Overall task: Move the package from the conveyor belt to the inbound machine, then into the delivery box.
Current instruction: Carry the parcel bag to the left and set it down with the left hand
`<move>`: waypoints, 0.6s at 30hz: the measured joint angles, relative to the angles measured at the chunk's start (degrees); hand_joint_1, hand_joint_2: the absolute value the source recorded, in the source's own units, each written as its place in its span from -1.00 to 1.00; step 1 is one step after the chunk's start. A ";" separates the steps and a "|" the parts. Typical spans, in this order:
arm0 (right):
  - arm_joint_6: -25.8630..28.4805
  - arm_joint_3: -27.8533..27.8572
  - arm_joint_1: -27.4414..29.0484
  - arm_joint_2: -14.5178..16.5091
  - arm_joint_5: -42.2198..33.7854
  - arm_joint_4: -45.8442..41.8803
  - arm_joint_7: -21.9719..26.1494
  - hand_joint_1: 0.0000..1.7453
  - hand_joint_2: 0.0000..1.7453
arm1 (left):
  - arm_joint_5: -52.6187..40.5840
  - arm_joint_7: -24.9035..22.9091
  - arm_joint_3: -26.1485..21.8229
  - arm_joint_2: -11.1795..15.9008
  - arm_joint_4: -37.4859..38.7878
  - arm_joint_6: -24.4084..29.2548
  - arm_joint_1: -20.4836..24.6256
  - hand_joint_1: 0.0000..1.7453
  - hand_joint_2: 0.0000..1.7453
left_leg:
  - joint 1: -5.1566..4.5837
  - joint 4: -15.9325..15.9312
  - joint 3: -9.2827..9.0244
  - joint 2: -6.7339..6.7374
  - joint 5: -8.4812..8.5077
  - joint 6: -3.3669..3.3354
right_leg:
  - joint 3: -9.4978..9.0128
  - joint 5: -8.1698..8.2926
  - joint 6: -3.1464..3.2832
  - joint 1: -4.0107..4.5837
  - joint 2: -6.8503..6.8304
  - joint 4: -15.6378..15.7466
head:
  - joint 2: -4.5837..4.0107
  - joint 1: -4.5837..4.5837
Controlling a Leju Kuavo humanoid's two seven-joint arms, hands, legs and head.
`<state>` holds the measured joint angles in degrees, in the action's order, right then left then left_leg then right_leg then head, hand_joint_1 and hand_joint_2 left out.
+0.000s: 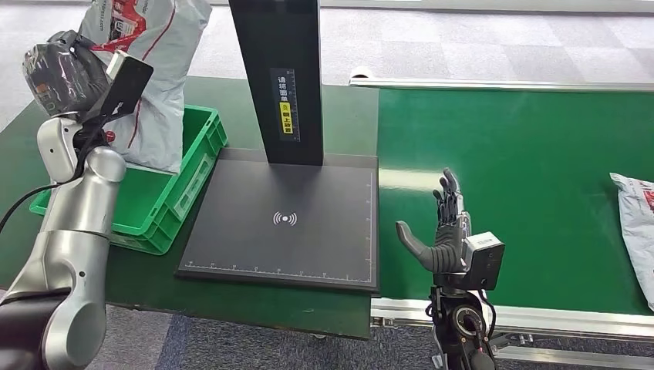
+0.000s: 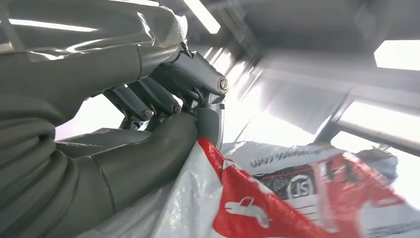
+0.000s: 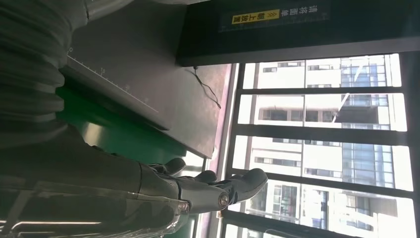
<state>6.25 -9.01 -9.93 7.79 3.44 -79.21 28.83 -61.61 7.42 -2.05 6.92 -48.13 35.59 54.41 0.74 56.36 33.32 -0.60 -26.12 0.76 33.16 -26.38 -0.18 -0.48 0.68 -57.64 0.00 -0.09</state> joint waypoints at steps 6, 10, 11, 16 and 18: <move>-0.51 0.00 0.35 0.11 0.02 -0.19 0.03 -1.00 1.00 | -3.25 -2.95 -1.03 1.54 13.85 -1.22 5.37 1.00 1.00 | -0.02 0.00 0.06 -0.02 0.00 0.00 | 0.04 0.00 -0.01 -0.03 -0.01 0.00 | 0.00 0.00; -0.78 0.00 0.83 0.19 0.03 -0.26 0.19 -1.00 1.00 | -4.35 -3.80 -1.03 1.69 18.19 -1.26 7.02 1.00 1.00 | -0.03 0.00 0.07 -0.01 -0.01 0.00 | 0.05 0.00 -0.01 -0.03 -0.01 0.01 | -0.01 0.01; -0.78 0.00 1.01 0.20 0.03 -0.32 0.21 -1.00 1.00 | -4.39 -3.67 -1.03 1.69 18.84 -1.23 7.23 1.00 1.00 | -0.03 0.00 0.07 -0.01 -0.01 0.00 | 0.05 0.00 -0.01 -0.03 -0.01 0.01 | -0.01 0.01; -0.79 0.00 1.53 0.23 0.03 -0.68 0.24 -1.00 1.00 | -4.93 -3.12 -1.03 1.67 20.77 -0.97 7.61 0.30 1.00 | -0.02 0.00 0.06 -0.01 -0.01 0.00 | 0.07 0.00 0.00 -0.02 0.00 0.01 | -0.01 0.01; -0.79 0.00 1.62 0.23 0.03 -0.78 0.24 -1.00 1.00 | -5.02 -3.12 -1.03 1.67 21.22 -0.97 7.65 -0.70 1.00 | -0.02 0.00 0.06 -0.01 -0.01 0.00 | 0.07 0.00 0.00 -0.02 0.00 0.00 | -0.01 0.01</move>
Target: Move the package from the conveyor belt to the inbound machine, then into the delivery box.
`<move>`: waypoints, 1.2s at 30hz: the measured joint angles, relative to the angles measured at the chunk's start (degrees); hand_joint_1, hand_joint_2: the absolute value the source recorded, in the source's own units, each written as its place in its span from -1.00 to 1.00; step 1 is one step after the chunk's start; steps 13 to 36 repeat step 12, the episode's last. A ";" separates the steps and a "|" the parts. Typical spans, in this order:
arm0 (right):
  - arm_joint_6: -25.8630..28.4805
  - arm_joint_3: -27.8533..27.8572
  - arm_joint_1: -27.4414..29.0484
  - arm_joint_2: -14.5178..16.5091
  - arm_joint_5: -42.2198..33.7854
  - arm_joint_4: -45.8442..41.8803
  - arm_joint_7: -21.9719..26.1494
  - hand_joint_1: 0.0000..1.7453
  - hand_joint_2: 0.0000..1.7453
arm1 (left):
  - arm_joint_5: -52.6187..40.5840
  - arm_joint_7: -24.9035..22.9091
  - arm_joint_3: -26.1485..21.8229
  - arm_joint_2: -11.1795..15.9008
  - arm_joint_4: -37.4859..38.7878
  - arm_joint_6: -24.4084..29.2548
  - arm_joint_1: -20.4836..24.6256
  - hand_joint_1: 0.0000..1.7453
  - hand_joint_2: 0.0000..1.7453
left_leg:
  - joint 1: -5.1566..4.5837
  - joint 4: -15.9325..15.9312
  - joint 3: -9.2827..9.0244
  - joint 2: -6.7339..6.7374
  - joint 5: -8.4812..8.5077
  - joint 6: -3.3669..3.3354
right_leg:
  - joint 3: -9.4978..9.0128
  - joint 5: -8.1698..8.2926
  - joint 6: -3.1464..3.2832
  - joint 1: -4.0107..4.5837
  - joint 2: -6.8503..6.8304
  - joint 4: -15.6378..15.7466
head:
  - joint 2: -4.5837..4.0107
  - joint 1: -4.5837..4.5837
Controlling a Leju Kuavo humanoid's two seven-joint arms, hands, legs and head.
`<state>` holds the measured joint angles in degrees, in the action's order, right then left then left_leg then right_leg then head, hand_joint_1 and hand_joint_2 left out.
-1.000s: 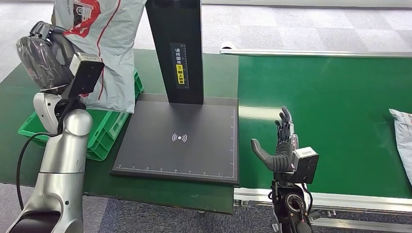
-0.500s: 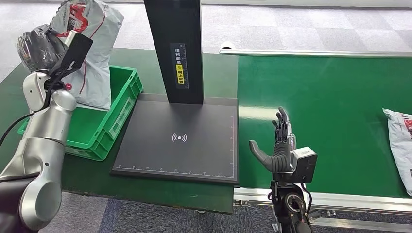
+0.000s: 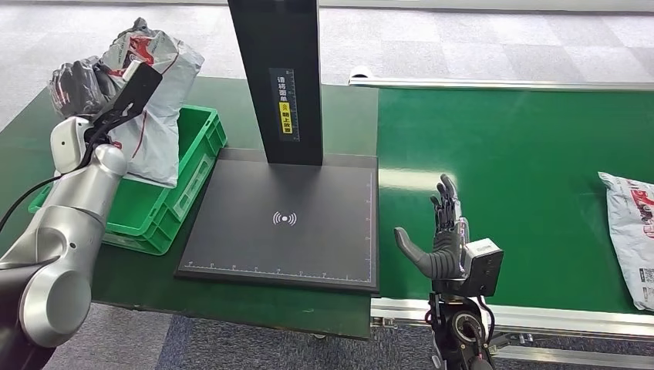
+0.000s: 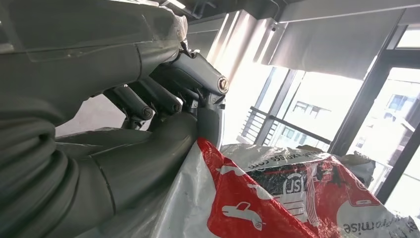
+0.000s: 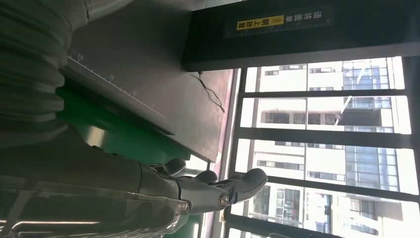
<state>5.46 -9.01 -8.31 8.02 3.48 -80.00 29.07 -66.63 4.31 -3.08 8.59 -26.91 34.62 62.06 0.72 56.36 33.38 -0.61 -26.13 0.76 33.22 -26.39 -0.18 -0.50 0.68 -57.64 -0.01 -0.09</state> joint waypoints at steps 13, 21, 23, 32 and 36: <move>-0.01 0.09 0.45 0.02 0.23 -0.41 0.00 -1.00 1.00 | -2.26 -2.25 0.30 -0.09 1.66 0.15 0.52 -1.00 1.00 | -0.01 0.00 0.00 0.00 0.00 0.00 | 0.00 0.00 0.00 -0.01 0.00 0.00 | 0.00 0.00; -0.01 0.09 0.45 0.02 0.23 -0.41 0.00 -1.00 1.00 | -2.26 -2.25 0.30 -0.09 1.66 0.15 0.52 -1.00 1.00 | -0.01 0.00 0.00 0.00 0.00 0.00 | 0.00 0.00 0.00 -0.01 0.00 0.00 | 0.00 0.00; -0.01 0.09 0.45 0.02 0.23 -0.41 0.00 -1.00 1.00 | -2.26 -2.25 0.30 -0.09 1.66 0.15 0.52 -1.00 1.00 | -0.01 0.00 0.00 0.00 0.00 0.00 | 0.00 0.00 0.00 -0.01 0.00 0.00 | 0.00 0.00; -0.01 0.09 0.45 0.02 0.23 -0.41 0.00 -1.00 1.00 | -2.26 -2.25 0.30 -0.09 1.66 0.15 0.52 -1.00 1.00 | -0.01 0.00 0.00 0.00 0.00 0.00 | 0.00 0.00 0.00 -0.01 0.00 0.00 | 0.00 0.00; -0.01 0.09 0.45 0.02 0.23 -0.41 0.00 -1.00 1.00 | -2.26 -2.25 0.30 -0.09 1.66 0.15 0.52 -1.00 1.00 | -0.01 0.00 0.00 0.00 0.00 0.00 | 0.00 0.00 0.00 -0.01 0.00 0.00 | 0.00 0.00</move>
